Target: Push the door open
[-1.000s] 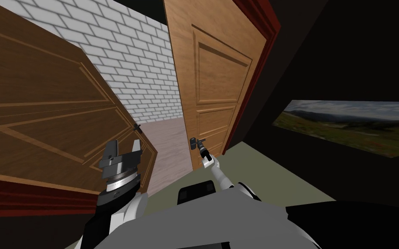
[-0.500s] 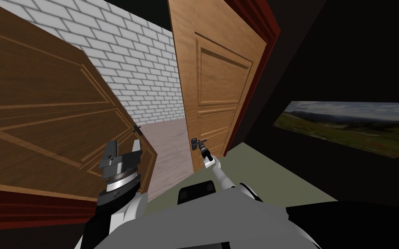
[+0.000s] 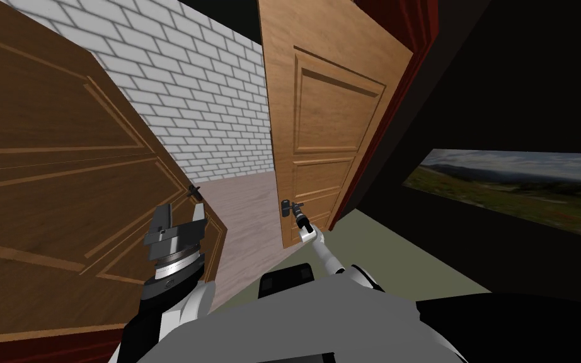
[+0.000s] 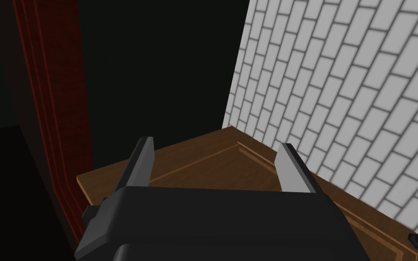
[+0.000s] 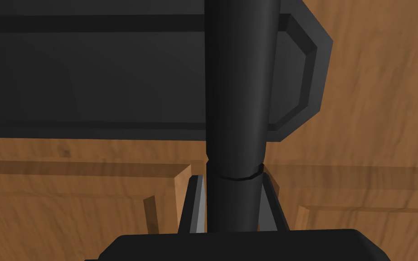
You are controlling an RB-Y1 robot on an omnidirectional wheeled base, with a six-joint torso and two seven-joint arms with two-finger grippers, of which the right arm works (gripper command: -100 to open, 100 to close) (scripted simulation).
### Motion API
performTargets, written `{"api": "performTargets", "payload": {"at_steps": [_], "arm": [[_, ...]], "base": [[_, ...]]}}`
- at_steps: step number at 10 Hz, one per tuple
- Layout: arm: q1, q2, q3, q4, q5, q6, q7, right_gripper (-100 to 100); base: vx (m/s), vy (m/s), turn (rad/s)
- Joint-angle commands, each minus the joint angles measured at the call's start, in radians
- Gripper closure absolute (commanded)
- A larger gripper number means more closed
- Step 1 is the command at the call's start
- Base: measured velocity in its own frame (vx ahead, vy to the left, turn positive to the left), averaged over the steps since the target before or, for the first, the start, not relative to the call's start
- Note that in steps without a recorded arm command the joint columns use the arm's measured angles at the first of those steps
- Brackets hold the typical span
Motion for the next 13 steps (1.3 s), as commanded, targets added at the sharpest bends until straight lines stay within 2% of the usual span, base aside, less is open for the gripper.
{"api": "performTargets", "payload": {"at_steps": [1, 7, 11, 13], "arm": [[-0.006, -0.021, -0.034, 0.002, -0.005, -0.007, 0.006, 100], [-0.011, -0.037, -0.105, 0.009, -0.017, -0.008, 0.022, 100], [-0.015, -0.034, -0.153, 0.014, -0.025, -0.008, 0.033, 100], [-0.017, -0.027, -0.181, 0.017, -0.029, -0.009, 0.039, 100]], "base": [[0.137, 0.126, -0.112], [0.143, 0.135, -0.077], [0.140, 0.137, -0.084], [0.152, 0.145, -0.108]]}}
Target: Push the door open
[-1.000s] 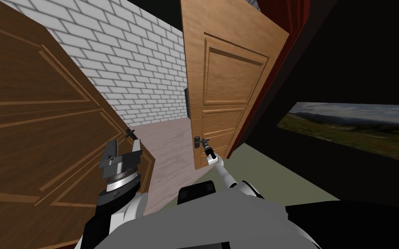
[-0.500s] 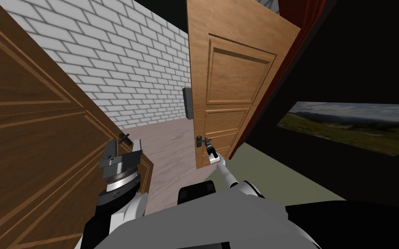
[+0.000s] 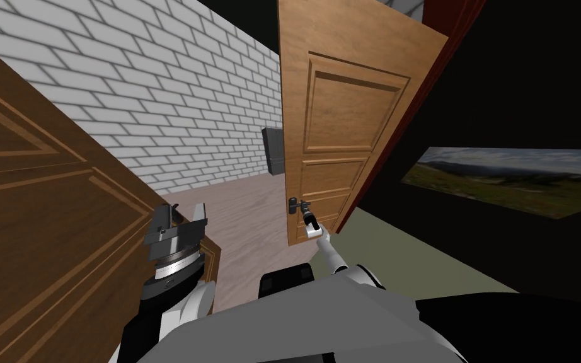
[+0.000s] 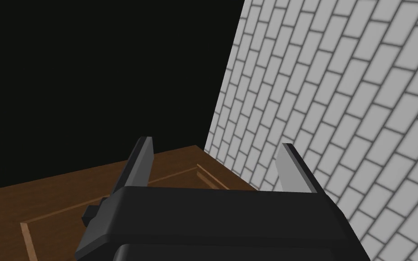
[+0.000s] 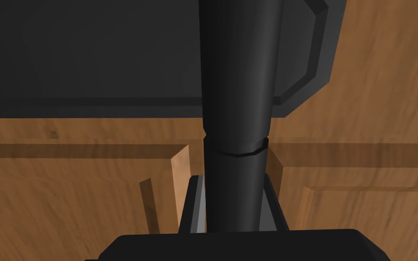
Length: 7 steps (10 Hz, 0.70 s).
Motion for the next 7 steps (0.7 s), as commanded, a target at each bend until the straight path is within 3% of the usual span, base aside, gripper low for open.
{"api": "performTargets", "payload": {"at_steps": [1, 6, 7], "arm": [[0.000, -0.002, -0.026, -0.013, -0.005, 0.003, 0.003, 100], [-0.004, 0.028, -0.076, -0.008, -0.013, 0.002, 0.015, 100], [-0.001, 0.018, -0.078, -0.007, -0.013, 0.001, 0.013, 100]], "base": [[0.185, 0.153, -0.091], [0.153, 0.139, -0.088], [0.061, 0.037, -0.047]]}}
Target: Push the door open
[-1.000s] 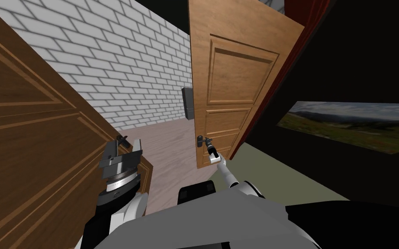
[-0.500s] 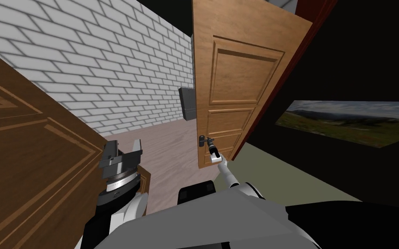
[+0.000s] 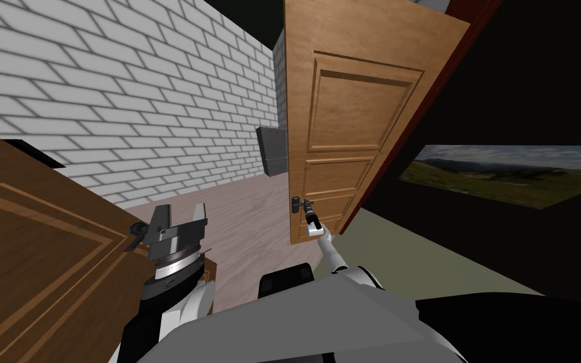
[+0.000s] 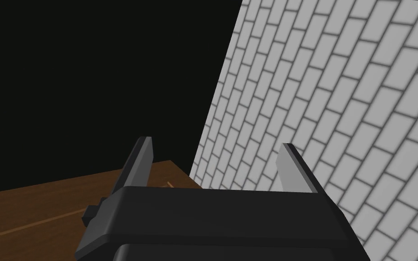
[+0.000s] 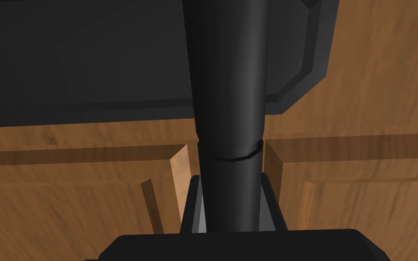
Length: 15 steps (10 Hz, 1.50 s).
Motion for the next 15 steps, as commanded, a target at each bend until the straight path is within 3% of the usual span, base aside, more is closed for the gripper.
{"api": "performTargets", "payload": {"at_steps": [1, 9, 15], "arm": [[0.000, -0.012, -0.013, 0.000, -0.002, 0.000, 0.003, 100], [0.001, -0.055, -0.088, 0.002, -0.017, -0.001, 0.020, 100], [0.002, -0.070, -0.165, 0.004, -0.032, -0.001, 0.037, 100]], "base": [[0.097, 0.033, -0.034], [0.182, 0.076, -0.047], [0.191, 0.095, -0.078]]}}
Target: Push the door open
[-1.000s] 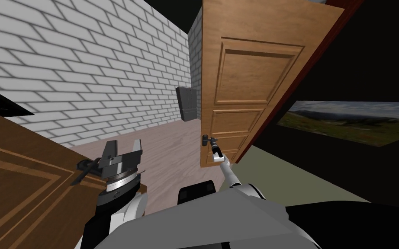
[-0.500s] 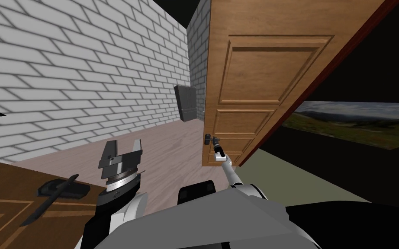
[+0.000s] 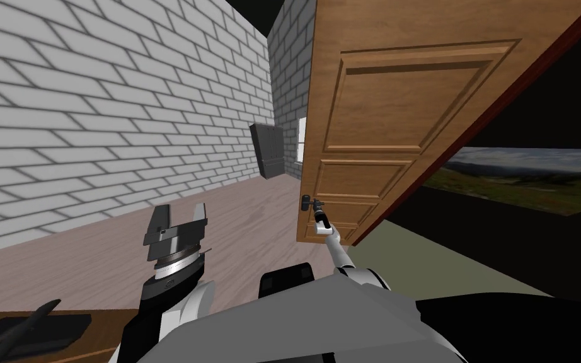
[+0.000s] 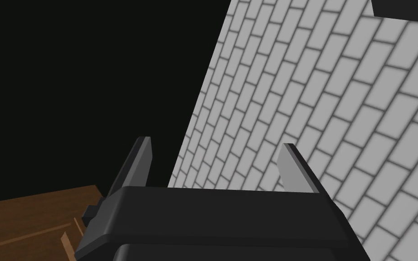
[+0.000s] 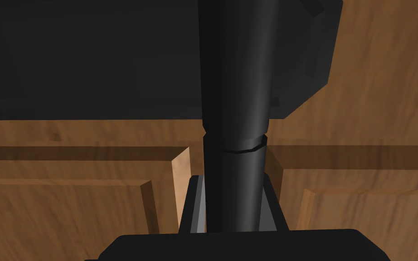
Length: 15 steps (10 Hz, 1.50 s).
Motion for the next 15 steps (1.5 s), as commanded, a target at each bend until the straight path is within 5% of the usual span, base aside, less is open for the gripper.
{"api": "performTargets", "payload": {"at_steps": [1, 12, 15], "arm": [[-0.006, -0.016, -0.029, 0.005, -0.006, -0.011, 0.004, 100], [-0.004, 0.006, -0.140, 0.008, -0.027, -0.012, 0.028, 100], [0.004, -0.012, -0.169, 0.006, -0.034, -0.012, 0.032, 100]], "base": [[0.189, 0.114, -0.060], [0.171, 0.087, -0.072], [0.143, 0.042, -0.066]]}}
